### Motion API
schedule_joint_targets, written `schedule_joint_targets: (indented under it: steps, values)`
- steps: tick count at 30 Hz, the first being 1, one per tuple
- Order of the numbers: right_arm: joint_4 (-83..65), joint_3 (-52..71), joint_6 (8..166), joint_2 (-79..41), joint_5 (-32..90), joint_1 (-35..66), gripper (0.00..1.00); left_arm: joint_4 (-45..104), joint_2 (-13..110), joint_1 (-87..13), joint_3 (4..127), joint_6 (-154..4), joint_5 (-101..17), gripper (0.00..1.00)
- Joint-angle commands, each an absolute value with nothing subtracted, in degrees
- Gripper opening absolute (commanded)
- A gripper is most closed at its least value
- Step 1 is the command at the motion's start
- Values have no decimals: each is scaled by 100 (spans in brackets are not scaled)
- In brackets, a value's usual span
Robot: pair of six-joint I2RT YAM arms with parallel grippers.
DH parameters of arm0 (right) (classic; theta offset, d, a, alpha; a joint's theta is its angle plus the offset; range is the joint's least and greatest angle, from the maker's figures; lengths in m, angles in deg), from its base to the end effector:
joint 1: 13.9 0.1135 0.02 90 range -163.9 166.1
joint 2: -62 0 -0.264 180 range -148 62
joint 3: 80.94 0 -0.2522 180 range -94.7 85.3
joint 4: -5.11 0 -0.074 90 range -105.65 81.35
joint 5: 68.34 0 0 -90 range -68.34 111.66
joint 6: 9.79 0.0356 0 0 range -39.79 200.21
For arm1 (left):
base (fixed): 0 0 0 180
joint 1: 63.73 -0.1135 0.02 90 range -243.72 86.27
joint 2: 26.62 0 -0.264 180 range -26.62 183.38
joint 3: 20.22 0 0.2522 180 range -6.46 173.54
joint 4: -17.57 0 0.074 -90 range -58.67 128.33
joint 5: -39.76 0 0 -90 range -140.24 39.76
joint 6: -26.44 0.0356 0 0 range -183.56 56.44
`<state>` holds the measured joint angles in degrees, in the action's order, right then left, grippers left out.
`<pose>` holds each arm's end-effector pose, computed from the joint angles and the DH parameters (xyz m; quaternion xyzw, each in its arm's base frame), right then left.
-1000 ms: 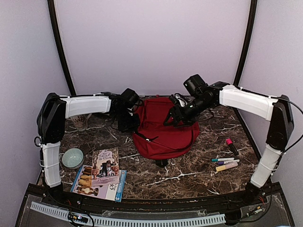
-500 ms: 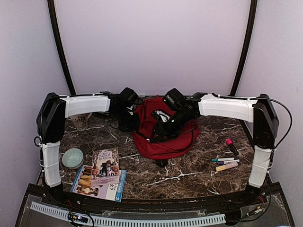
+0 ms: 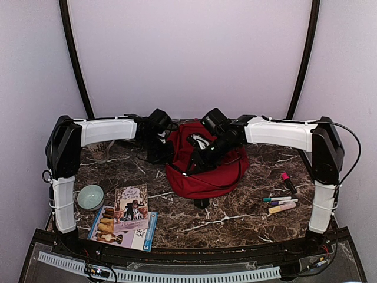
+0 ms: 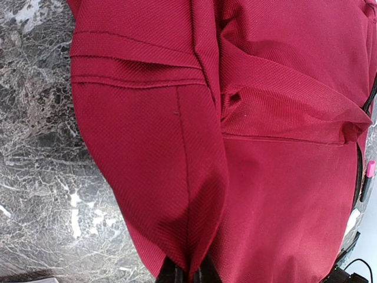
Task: Pack the student bag
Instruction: Grab the largest pocket of the student bag, then unzip the largest pocket of the student bag.
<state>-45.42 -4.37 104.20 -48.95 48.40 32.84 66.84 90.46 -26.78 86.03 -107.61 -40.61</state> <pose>0.2764 0.3171 0.2373 -0.2469 0.9044 0.3363 0.0897 0.3499 -0.2706 0.2066 -0.0380 0.9622 -0.2286 0.1428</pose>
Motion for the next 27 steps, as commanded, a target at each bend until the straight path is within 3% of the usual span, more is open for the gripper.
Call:
schedule_joint_targets:
  steps: [1,11,27]
  values:
    - [-4341,-560,10506,-4951,4806,3313,28,6829,8744,-2690,8707,-10669,-3943,0]
    - [-4562,-620,10417,-5041,4704,3317,0,6845,8764,-2723,8804,-10732,-3960,0]
    - [-5105,455,10093,-4124,4309,3032,0,6803,8556,-2795,8493,-10526,-4101,0]
